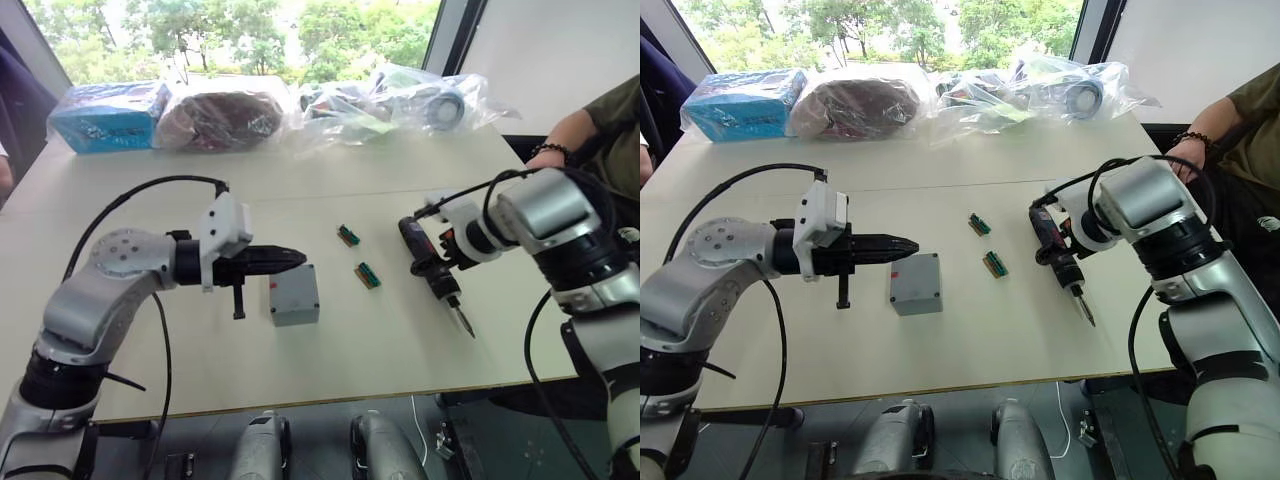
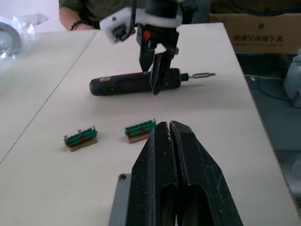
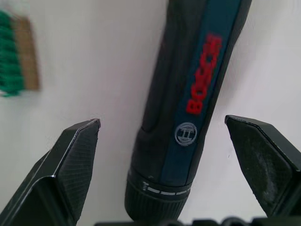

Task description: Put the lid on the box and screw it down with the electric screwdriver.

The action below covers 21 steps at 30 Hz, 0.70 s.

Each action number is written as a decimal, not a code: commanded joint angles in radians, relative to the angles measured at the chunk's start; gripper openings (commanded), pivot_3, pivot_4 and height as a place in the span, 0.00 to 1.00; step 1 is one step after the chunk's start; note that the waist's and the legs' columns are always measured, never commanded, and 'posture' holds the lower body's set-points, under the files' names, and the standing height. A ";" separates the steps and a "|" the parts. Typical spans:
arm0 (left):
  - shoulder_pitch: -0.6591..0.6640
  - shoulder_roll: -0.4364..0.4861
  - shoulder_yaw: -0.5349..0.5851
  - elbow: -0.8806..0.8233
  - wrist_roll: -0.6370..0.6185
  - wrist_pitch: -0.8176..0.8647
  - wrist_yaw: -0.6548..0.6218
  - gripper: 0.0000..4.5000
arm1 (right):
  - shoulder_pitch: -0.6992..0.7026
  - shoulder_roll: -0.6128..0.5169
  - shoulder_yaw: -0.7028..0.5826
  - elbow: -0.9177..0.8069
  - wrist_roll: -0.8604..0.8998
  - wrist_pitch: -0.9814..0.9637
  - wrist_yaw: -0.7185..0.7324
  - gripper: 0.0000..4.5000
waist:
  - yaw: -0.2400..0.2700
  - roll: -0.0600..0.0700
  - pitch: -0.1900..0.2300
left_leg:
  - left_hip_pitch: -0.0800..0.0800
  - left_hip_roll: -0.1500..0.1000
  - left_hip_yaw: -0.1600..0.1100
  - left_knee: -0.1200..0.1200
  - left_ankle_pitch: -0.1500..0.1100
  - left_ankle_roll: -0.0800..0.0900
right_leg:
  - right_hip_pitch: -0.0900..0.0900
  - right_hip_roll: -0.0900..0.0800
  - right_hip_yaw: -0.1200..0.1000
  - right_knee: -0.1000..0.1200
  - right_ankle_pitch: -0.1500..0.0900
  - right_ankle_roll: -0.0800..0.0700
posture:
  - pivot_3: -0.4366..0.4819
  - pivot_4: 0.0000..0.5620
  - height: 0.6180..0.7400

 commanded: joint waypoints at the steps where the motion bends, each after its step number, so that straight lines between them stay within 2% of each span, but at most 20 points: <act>1: 0.002 -0.004 0.020 -0.040 -0.009 -0.003 0.028 0.00 | -0.035 -0.002 0.051 0.040 0.003 -0.018 0.040 0.99 | 0.000 0.000 0.000 | 0.000 0.000 0.000 0.000 0.000 0.000 | 0.000 0.000 0.000 0.000 0.000 0.000 | 0.48 0.27 1.00; 4: 0.010 -0.005 0.020 -0.046 -0.009 -0.003 0.042 0.00 | -0.047 -0.005 0.099 0.062 -0.006 -0.042 0.070 0.99 | -0.001 0.000 0.000 | 0.001 0.000 0.000 0.000 0.000 0.000 | 0.000 0.001 0.000 0.001 0.000 0.000 | 0.48 0.27 1.00; 7: 0.016 -0.007 0.019 -0.049 -0.005 -0.006 0.056 0.00 | -0.059 0.009 0.130 0.088 -0.023 -0.072 0.091 0.85 | -0.001 -0.001 -0.001 | 0.001 0.000 -0.001 0.000 0.000 0.000 | 0.000 0.001 0.000 0.001 0.000 0.000 | 0.48 0.27 1.00; 9: 0.017 -0.008 0.018 -0.050 -0.004 -0.007 0.063 0.00 | -0.064 0.014 0.143 0.100 -0.034 -0.086 0.103 0.68 | -0.001 -0.001 -0.001 | 0.001 0.000 0.000 0.000 0.000 0.000 | 0.000 0.001 0.000 0.001 0.000 0.000 | 0.48 0.27 1.00; 10: 0.017 -0.008 0.017 -0.052 -0.004 -0.007 0.065 0.00 | -0.066 0.014 0.146 0.105 -0.038 -0.091 0.108 0.63 | -0.001 -0.001 -0.001 | 0.001 0.000 0.000 0.000 0.000 0.000 | 0.000 0.001 0.000 0.001 0.000 0.000 | 0.48 0.27 1.00; 12: 0.020 -0.006 0.019 -0.049 -0.003 -0.010 0.068 0.00 | -0.077 0.036 0.146 0.133 -0.052 -0.106 0.113 0.45 | -0.001 -0.001 -0.001 | 0.001 0.000 0.000 0.000 0.000 0.000 | 0.000 0.001 0.000 0.001 0.000 0.000 | 0.48 0.27 1.00; 13: 0.026 -0.001 0.024 -0.047 -0.003 -0.010 0.068 0.00 | -0.090 0.051 0.131 0.156 -0.061 -0.113 0.108 0.42 | -0.005 -0.001 -0.001 | 0.001 0.000 0.000 0.000 0.000 0.000 | 0.000 0.001 0.000 0.001 0.000 0.000 | 0.48 0.27 1.00; 17: 0.047 0.022 0.045 -0.041 -0.008 -0.004 0.061 0.00 | -0.132 0.049 0.088 0.168 -0.100 -0.147 0.092 0.41 | -0.010 -0.003 -0.002 | 0.002 0.001 0.000 0.000 0.000 0.000 | 0.000 0.002 0.000 0.001 0.000 0.000 | 0.48 0.27 1.00; 20: 0.061 0.043 0.054 -0.015 0.002 -0.016 0.046 0.00 | -0.133 -0.008 0.056 0.039 -0.168 -0.297 0.054 0.41 | -0.007 0.002 0.001 | 0.001 0.001 0.000 0.000 0.000 0.000 | -0.001 0.002 0.000 0.001 0.000 -0.001 | 0.48 0.27 1.00; 21: 0.061 0.043 0.055 0.003 0.003 -0.019 0.045 0.00 | -0.126 -0.015 0.009 -0.017 -0.163 -0.338 0.049 0.41 | -0.005 0.004 0.003 | 0.000 0.001 0.001 0.000 0.000 0.000 | -0.003 0.001 0.000 0.002 0.000 0.000 | 0.48 0.27 1.00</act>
